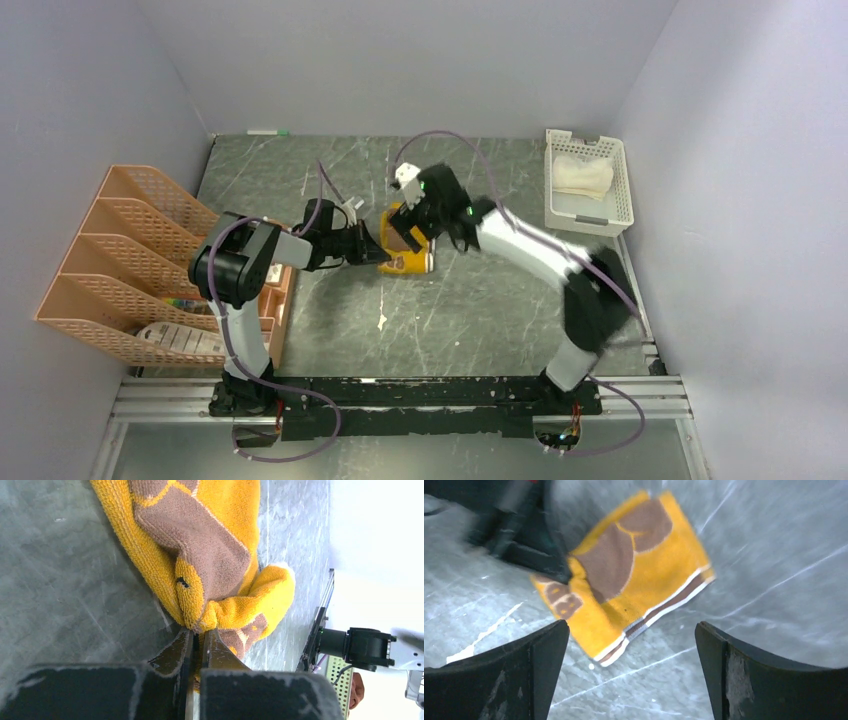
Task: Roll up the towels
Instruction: Roll the towel at the center of the board.
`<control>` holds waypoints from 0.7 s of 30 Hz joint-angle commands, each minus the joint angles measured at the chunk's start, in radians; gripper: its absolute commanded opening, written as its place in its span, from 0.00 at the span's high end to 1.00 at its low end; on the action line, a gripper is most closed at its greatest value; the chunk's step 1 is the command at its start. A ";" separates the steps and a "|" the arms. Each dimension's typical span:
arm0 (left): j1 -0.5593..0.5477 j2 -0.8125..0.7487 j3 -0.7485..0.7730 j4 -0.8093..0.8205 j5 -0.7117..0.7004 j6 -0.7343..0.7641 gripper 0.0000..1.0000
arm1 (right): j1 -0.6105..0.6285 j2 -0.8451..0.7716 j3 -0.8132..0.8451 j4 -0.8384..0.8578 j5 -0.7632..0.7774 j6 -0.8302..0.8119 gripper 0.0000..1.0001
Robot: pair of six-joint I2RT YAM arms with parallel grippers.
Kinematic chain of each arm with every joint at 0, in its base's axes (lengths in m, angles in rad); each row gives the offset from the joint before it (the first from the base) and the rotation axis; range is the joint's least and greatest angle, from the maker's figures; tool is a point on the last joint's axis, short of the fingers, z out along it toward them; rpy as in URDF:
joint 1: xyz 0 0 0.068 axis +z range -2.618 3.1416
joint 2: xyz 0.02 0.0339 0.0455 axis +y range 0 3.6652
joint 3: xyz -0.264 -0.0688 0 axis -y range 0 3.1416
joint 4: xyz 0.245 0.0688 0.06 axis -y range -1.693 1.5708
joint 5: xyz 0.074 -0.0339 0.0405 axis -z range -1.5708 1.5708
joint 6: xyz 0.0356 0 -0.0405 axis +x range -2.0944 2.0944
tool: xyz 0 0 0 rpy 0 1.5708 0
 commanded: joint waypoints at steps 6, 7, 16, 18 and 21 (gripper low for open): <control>0.019 0.059 0.127 -0.255 -0.015 0.105 0.93 | 0.302 -0.427 -0.602 0.532 0.235 -0.427 0.01; 0.019 0.066 0.135 -0.262 -0.007 0.109 0.93 | 0.303 -0.433 -0.623 0.533 0.184 -0.449 0.01; 0.020 0.068 0.184 -0.326 0.027 0.138 0.93 | 0.306 -0.251 -0.541 0.531 0.185 -0.587 0.07; 0.020 0.064 0.189 -0.339 0.028 0.145 0.93 | 0.305 -0.188 -0.507 0.540 0.232 -0.615 0.12; 0.022 0.057 0.192 -0.349 0.031 0.153 0.93 | 0.305 -0.076 -0.459 0.537 0.298 -0.649 0.18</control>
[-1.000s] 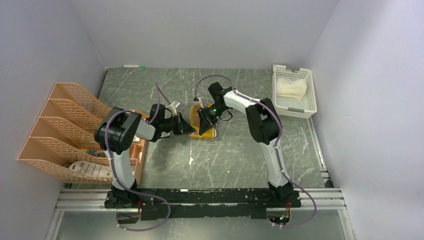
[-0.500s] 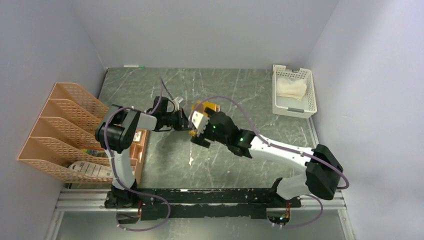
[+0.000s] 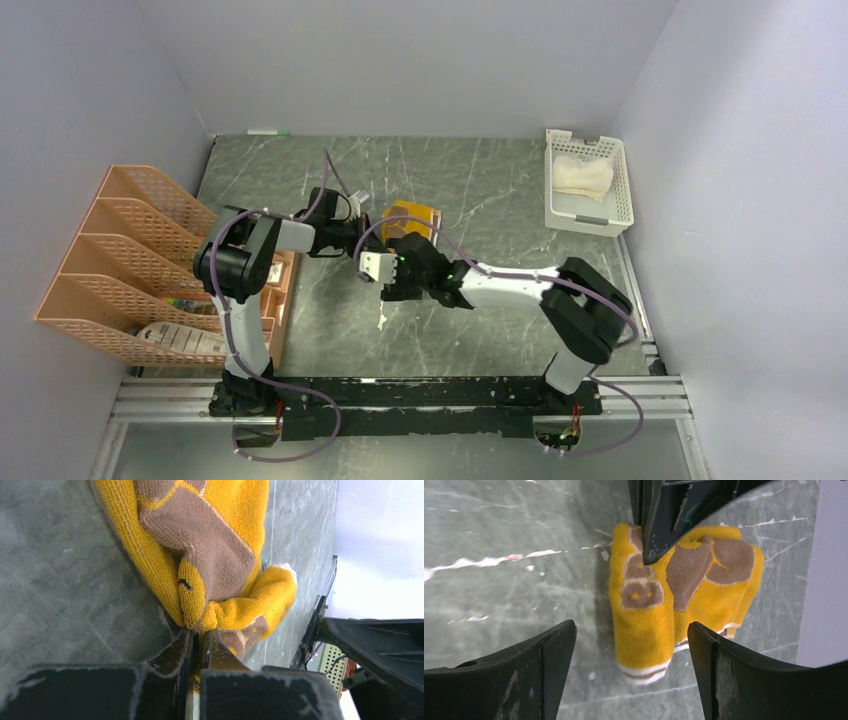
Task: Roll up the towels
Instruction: Roll the towel at the center of the board.
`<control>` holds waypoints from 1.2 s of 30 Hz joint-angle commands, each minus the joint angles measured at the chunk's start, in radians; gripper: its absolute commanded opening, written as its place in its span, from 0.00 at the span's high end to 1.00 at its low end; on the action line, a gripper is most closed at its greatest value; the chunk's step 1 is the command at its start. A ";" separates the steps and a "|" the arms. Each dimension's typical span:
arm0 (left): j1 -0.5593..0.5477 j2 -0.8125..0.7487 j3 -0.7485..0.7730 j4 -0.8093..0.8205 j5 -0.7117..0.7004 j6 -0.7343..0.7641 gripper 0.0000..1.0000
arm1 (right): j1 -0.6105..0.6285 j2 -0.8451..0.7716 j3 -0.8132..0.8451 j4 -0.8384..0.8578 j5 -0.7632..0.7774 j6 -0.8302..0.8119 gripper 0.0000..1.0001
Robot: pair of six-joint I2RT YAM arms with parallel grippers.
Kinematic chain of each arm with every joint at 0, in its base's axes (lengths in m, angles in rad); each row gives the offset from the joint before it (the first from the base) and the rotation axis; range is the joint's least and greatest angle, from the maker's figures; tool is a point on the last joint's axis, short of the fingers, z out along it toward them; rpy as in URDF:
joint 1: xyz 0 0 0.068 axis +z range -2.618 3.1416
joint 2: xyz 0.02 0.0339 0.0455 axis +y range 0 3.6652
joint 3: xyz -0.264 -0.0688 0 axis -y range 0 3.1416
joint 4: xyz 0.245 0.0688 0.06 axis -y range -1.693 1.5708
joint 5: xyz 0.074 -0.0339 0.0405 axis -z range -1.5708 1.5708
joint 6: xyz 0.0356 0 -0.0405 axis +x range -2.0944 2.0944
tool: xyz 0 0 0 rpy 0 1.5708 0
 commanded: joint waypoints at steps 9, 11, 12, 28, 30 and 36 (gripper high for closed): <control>0.012 0.011 0.020 -0.065 0.001 0.059 0.93 | -0.004 0.240 0.077 0.165 0.229 -0.103 0.25; 0.013 0.016 0.023 -0.068 0.002 0.060 0.93 | -0.013 0.254 0.081 0.177 0.237 -0.094 0.27; 0.013 0.018 0.025 -0.071 0.001 0.062 0.93 | -0.020 0.259 0.087 0.173 0.227 -0.085 0.29; 0.074 -0.116 0.004 -0.047 -0.030 0.023 0.00 | -0.266 0.259 0.407 -0.331 -0.515 0.063 1.00; 0.095 -0.154 -0.018 -0.014 -0.023 -0.007 0.00 | -0.330 0.282 0.482 -0.413 -0.666 0.108 1.00; 0.109 -0.183 -0.085 0.084 0.009 -0.061 0.00 | -0.417 0.473 0.738 -0.737 -0.944 0.106 1.00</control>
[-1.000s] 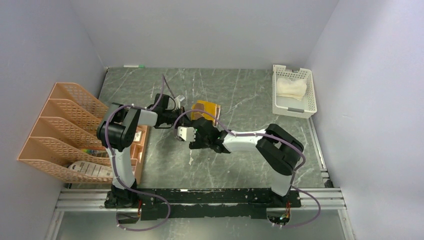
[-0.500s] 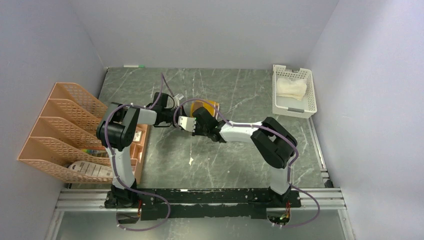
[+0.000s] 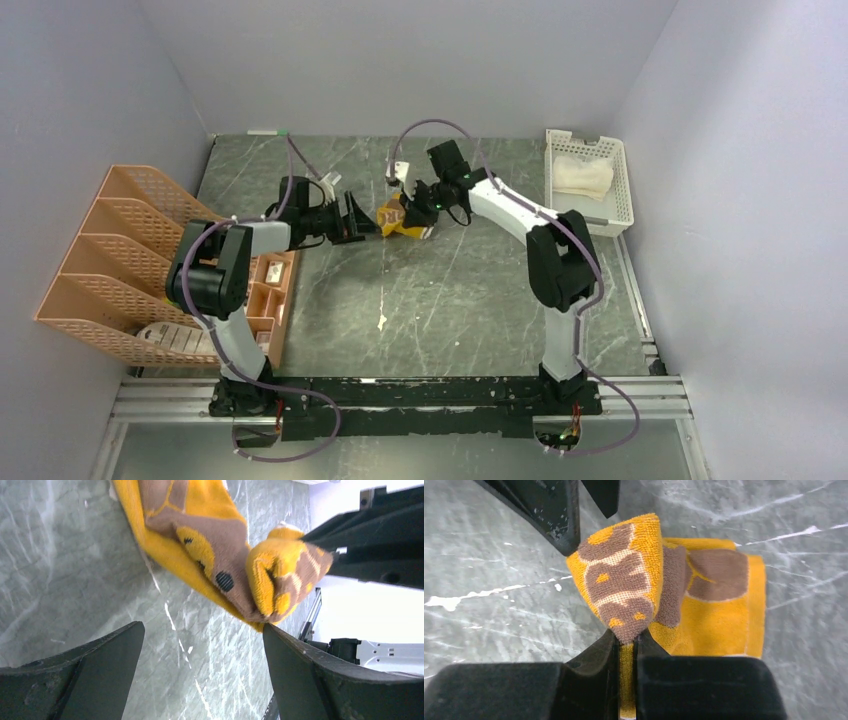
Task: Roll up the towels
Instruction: Roll the towel at the center of the board.
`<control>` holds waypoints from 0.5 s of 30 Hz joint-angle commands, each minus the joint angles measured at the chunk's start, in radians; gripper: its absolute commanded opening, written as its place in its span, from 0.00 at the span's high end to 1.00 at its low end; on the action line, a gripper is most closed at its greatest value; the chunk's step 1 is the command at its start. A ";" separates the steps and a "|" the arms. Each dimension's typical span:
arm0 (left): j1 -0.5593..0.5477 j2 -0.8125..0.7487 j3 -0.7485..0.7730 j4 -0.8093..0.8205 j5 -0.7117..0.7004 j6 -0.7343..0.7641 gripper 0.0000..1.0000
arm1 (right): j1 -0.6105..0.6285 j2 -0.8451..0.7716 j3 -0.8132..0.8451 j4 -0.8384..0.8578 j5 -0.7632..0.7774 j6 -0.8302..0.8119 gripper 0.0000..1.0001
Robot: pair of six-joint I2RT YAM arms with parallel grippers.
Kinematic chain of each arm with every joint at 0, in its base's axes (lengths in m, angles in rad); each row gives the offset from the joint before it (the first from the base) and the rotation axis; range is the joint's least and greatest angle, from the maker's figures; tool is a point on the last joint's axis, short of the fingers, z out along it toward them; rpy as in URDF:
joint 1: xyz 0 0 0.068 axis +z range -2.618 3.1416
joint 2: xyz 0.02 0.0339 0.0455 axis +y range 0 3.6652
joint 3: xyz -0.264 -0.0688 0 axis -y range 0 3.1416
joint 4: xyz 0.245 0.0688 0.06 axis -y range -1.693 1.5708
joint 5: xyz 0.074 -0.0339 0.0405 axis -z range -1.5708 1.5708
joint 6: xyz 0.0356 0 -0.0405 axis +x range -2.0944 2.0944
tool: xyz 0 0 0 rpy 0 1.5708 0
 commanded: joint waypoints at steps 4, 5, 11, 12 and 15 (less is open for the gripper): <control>0.001 -0.055 -0.101 0.100 0.021 -0.030 0.00 | -0.024 0.251 0.201 -0.388 -0.413 0.047 1.00; 0.002 -0.066 -0.112 0.100 0.022 -0.028 0.00 | -0.023 0.279 0.219 -0.429 -0.441 0.031 1.00; -0.008 -0.097 -0.161 0.132 0.029 -0.034 0.00 | -0.024 0.324 0.192 -0.468 -0.491 0.017 1.00; -0.012 -0.102 -0.169 0.142 0.035 -0.038 0.00 | -0.026 0.320 0.179 -0.436 -0.479 0.044 1.00; -0.033 -0.138 -0.190 0.126 0.030 -0.022 0.00 | -0.039 0.331 0.178 -0.427 -0.479 0.085 1.00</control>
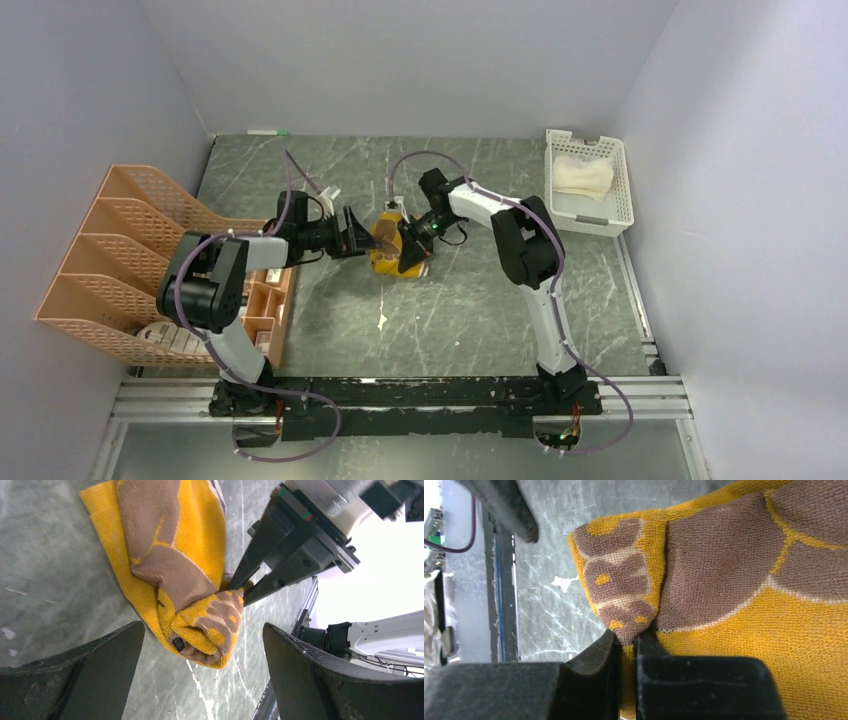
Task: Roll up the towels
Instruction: Roll the towel at the center of the board.
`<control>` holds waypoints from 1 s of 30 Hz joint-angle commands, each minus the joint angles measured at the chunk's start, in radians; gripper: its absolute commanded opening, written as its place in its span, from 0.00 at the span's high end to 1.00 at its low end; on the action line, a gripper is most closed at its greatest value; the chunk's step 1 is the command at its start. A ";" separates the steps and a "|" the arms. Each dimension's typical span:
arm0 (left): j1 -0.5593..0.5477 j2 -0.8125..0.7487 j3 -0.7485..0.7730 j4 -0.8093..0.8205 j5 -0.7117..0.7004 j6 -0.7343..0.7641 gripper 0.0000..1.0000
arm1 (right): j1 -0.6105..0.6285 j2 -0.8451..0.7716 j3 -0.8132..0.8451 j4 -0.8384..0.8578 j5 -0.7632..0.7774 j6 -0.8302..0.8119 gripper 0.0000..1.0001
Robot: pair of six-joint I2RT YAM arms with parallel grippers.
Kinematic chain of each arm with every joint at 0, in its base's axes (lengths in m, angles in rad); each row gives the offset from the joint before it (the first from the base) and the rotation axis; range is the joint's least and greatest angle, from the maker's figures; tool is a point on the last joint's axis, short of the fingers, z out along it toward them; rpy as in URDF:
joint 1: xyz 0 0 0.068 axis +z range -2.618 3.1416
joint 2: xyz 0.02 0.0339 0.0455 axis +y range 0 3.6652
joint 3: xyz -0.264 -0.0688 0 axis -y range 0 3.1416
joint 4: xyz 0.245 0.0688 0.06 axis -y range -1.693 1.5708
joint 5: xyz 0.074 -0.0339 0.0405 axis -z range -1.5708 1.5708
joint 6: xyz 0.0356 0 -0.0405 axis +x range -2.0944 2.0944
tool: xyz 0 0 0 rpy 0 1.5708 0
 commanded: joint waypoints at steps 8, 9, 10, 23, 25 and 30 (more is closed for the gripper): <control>-0.107 -0.110 -0.054 -0.085 -0.077 0.072 0.00 | -0.022 0.034 0.030 -0.026 -0.029 0.169 1.00; -0.107 -0.122 -0.067 -0.090 -0.087 0.075 0.00 | -0.024 0.021 0.012 0.009 -0.005 0.215 1.00; -0.106 -0.133 -0.079 -0.099 -0.099 0.079 0.00 | -0.025 0.010 -0.002 0.030 0.014 0.240 1.00; -0.112 -0.208 -0.136 -0.153 -0.270 0.089 0.01 | -0.025 -0.028 -0.092 0.041 -0.042 0.318 1.00; -0.121 -0.165 -0.124 -0.132 -0.268 0.086 0.01 | -0.025 -0.030 -0.106 0.055 -0.046 0.330 1.00; -0.133 -0.063 -0.116 -0.017 -0.195 0.042 0.01 | -0.023 -0.033 -0.118 0.066 -0.046 0.334 1.00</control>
